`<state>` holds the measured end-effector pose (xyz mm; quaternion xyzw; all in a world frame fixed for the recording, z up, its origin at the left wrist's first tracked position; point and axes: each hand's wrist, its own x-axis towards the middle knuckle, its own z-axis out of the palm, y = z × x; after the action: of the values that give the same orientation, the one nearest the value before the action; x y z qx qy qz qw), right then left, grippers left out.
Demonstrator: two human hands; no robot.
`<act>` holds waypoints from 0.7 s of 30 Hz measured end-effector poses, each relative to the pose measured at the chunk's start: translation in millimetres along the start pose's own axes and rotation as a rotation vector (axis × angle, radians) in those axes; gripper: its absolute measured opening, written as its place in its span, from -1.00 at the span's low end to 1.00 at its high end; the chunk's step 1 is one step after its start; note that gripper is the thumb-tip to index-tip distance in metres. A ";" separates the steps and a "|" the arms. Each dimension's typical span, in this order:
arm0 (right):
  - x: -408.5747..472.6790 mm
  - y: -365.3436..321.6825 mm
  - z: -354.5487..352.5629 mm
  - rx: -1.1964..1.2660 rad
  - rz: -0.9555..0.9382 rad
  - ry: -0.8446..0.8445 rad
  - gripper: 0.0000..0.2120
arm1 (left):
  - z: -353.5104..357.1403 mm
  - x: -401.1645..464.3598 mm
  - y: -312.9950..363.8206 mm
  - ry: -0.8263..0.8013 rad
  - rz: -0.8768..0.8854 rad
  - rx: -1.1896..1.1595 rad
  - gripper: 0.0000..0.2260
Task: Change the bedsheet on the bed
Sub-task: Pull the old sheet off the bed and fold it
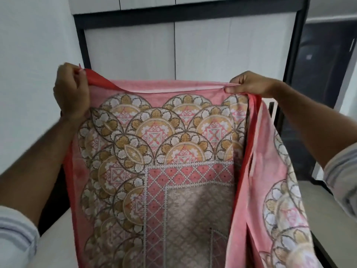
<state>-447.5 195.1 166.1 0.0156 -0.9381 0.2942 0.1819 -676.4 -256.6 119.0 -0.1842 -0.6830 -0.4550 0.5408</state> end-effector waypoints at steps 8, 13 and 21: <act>115.9 137.4 111.7 -0.180 0.079 -0.075 -0.79 | 125.7 -69.6 -139.3 -0.434 -0.095 -0.076 -0.80; 195.5 249.8 203.2 -0.293 0.160 -0.213 -0.72 | 210.3 -124.9 -222.7 -0.662 -0.179 0.057 -0.55; 255.4 389.7 354.8 -0.504 0.285 -0.334 -0.80 | 303.2 -224.0 -332.8 -0.902 -0.165 0.412 -0.79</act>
<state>-856.8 339.0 -227.2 -0.1132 -0.9910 0.0687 -0.0193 -1019.4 -126.2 -224.9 -0.1973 -0.9367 -0.2269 0.1793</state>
